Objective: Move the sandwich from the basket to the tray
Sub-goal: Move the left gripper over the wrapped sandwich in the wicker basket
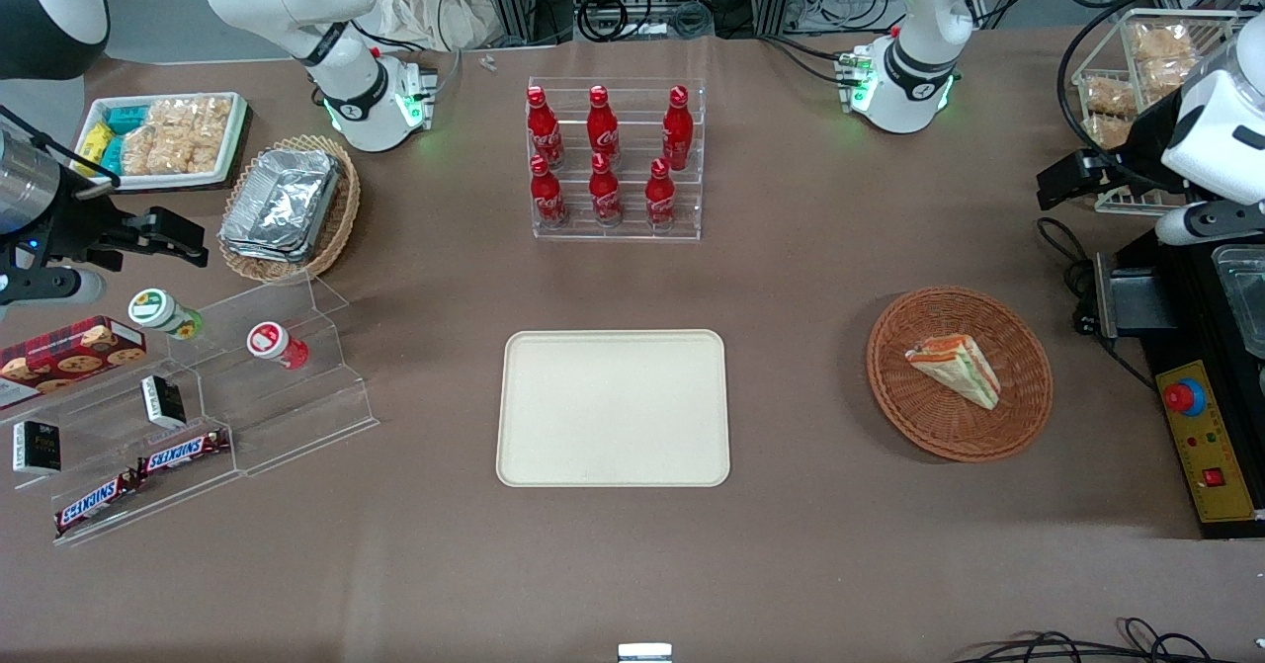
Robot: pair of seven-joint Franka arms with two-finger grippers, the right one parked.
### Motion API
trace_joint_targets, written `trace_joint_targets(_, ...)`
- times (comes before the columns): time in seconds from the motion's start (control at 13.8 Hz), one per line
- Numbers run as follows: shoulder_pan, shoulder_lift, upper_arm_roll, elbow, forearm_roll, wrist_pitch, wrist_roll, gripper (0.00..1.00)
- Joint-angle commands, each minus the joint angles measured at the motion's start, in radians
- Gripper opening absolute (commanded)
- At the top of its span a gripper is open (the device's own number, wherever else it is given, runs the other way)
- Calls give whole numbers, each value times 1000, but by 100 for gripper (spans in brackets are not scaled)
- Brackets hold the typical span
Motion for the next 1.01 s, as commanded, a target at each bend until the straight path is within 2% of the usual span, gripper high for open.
trace_joint_targets(0.0,-10,21,11,34,4,-8,11,100)
trace_joint_targets(0.22,-7,28,14,22,11,-5,-7,100)
trace_joint_targets(0.36,-1,28,14,-31,3,20,-106,100)
trace_joint_targets(0.65,-1,5,14,-278,8,283,-385,100)
trace_joint_targets(0.94,2,24,14,-486,12,541,-500,100)
